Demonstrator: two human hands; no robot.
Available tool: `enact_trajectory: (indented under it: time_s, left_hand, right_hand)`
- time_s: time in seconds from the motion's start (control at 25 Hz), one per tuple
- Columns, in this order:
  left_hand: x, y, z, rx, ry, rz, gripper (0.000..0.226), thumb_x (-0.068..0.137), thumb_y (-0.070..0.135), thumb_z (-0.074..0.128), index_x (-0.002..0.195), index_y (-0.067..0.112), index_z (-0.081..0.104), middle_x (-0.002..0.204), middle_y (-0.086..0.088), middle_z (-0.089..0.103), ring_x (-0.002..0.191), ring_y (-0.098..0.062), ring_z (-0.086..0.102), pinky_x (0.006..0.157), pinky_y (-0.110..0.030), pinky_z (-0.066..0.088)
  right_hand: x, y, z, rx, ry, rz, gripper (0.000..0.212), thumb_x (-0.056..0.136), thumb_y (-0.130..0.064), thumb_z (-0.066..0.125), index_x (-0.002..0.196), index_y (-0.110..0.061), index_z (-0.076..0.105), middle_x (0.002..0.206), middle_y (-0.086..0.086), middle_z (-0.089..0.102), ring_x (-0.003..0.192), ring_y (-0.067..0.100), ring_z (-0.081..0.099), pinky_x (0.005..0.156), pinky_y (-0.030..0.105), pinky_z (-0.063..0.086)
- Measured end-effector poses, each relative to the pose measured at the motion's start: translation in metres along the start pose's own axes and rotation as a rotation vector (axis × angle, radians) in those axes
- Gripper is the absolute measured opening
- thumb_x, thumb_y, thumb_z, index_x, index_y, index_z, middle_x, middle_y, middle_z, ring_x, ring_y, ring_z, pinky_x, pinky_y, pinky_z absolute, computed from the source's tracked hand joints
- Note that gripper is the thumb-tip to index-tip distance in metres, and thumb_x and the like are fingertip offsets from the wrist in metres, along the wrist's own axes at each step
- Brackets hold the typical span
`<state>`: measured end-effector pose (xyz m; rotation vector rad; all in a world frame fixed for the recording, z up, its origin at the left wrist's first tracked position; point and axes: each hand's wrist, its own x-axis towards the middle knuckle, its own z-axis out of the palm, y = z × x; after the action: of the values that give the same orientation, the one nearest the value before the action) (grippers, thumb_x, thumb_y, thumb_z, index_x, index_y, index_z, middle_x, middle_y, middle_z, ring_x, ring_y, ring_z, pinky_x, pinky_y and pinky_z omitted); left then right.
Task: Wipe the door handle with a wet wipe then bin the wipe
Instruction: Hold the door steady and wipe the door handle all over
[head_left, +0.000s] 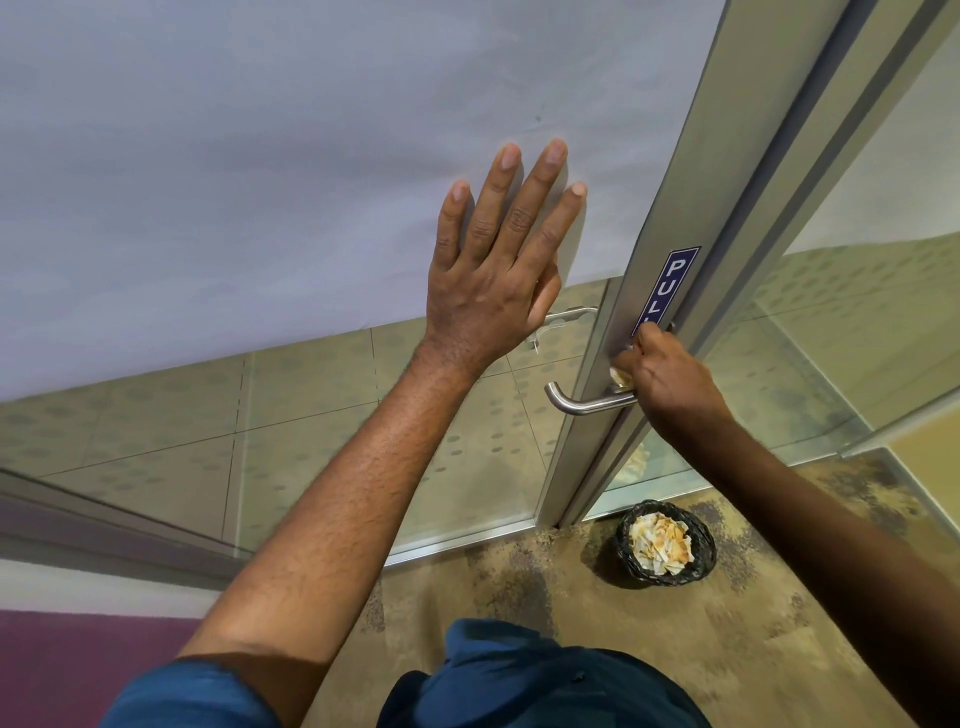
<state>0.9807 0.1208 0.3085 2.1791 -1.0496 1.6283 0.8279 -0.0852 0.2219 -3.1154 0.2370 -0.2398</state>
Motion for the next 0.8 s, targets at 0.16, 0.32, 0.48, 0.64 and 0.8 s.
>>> enact_trajectory:
  time_s: [0.16, 0.32, 0.48, 0.64, 0.8]
  left_hand:
    - [0.0, -0.001, 0.001, -0.004, -0.003, 0.003, 0.066, 0.097, 0.021, 0.058, 0.162, 0.02, 0.045, 0.168, -0.007, 0.033, 0.159, -0.033, 0.016, 0.134, -0.05, -0.004]
    - [-0.001, 0.0, 0.002, 0.004, 0.006, -0.007, 0.065, 0.097, 0.021, 0.059, 0.162, 0.021, 0.048, 0.167, -0.008, 0.039, 0.158, -0.035, 0.021, 0.134, -0.051, -0.001]
    - [-0.001, 0.0, 0.0, 0.021, -0.006, 0.002, 0.065, 0.098, 0.023, 0.06, 0.162, 0.021, 0.048, 0.166, -0.009, 0.045, 0.156, -0.036, 0.026, 0.134, -0.051, -0.002]
    - [0.0, 0.001, -0.002, 0.023, -0.015, 0.004, 0.066, 0.096, 0.022, 0.062, 0.161, 0.022, 0.049, 0.166, -0.009, 0.047, 0.155, -0.037, 0.031, 0.134, -0.05, -0.003]
    - [0.0, 0.001, -0.004, 0.011, -0.017, 0.003, 0.067, 0.096, 0.023, 0.063, 0.161, 0.022, 0.049, 0.166, -0.01, 0.047, 0.155, -0.037, 0.031, 0.134, -0.049, -0.004]
  right_hand:
    - [-0.012, 0.005, 0.014, 0.4, 0.274, 0.17, 0.025, 0.105, -0.027, 0.05, 0.118, -0.015, 0.068, 0.112, 0.009, 0.054, 0.095, 0.013, 0.049, 0.074, 0.021, 0.043]
    - [-0.02, 0.003, 0.043, 0.985, 0.284, 0.678, 0.019, 0.101, -0.013, 0.058, 0.107, -0.014, 0.076, 0.105, 0.019, 0.071, 0.094, 0.023, 0.063, 0.082, 0.036, 0.059]
    - [-0.032, -0.025, 0.052, 1.72, 0.153, 0.881, 0.017, 0.097, 0.002, 0.058, 0.091, -0.004, 0.073, 0.085, 0.003, 0.075, 0.092, 0.028, 0.069, 0.077, 0.03, 0.063]
    - [-0.036, -0.038, 0.049, 1.995, 0.158, 1.005, 0.017, 0.094, -0.002, 0.059, 0.093, -0.006, 0.075, 0.083, 0.006, 0.075, 0.078, 0.018, 0.075, 0.069, 0.025, 0.062]
    - [-0.049, -0.036, 0.05, 2.021, 0.105, 0.976, 0.011, 0.095, -0.002, 0.063, 0.099, -0.001, 0.073, 0.099, 0.016, 0.077, 0.093, 0.027, 0.078, 0.072, 0.027, 0.063]
